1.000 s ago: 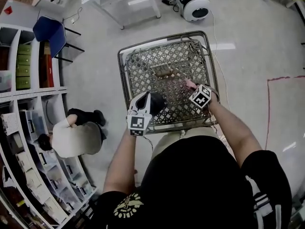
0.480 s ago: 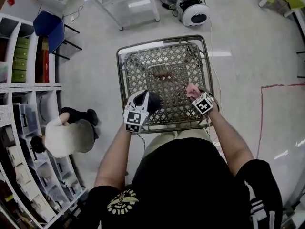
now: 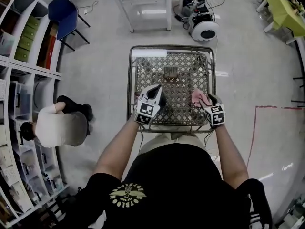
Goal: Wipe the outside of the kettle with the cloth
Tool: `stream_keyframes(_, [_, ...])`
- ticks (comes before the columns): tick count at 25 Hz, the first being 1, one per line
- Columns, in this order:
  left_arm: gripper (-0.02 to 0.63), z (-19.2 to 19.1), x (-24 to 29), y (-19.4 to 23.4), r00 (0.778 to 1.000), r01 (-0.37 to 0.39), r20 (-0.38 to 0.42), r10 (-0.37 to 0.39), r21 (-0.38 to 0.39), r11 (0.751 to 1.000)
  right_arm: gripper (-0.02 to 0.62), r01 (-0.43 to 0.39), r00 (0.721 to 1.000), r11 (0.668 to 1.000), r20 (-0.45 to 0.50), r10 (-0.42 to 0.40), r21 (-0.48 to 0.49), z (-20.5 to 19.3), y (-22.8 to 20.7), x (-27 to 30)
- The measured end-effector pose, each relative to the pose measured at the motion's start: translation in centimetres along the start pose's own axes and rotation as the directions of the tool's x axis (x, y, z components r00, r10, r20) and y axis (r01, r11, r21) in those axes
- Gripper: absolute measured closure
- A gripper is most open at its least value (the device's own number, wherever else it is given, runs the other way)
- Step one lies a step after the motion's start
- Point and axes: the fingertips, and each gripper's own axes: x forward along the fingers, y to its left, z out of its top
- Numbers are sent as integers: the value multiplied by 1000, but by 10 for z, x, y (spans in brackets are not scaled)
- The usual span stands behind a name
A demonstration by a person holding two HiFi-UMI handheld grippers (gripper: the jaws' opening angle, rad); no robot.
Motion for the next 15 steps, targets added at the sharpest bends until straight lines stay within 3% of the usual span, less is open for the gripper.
stream_keyframes(2, [610, 12, -13, 9, 997, -23, 69, 30, -92, 995, 379, 15, 996, 999, 85, -19, 39, 21, 5, -24])
stream_keyframes(4, [609, 20, -30, 20, 989, -61, 123, 78, -140, 988, 444, 46, 984, 998, 168, -53, 50, 45, 11, -50])
stream_keyframes(8, [609, 39, -78, 34, 966, -123, 209, 150, -137, 983, 565, 111, 941, 993, 317, -122, 50, 90, 26, -99])
stream_keyframes(12, [609, 67, -123, 36, 940, -134, 294, 170, -138, 981, 584, 84, 906, 996, 412, -94, 42, 126, 56, -135])
stream_keyframes(15, [609, 90, -145, 34, 934, -139, 312, 175, -134, 981, 584, 68, 883, 997, 464, -71, 23, 147, 74, -157])
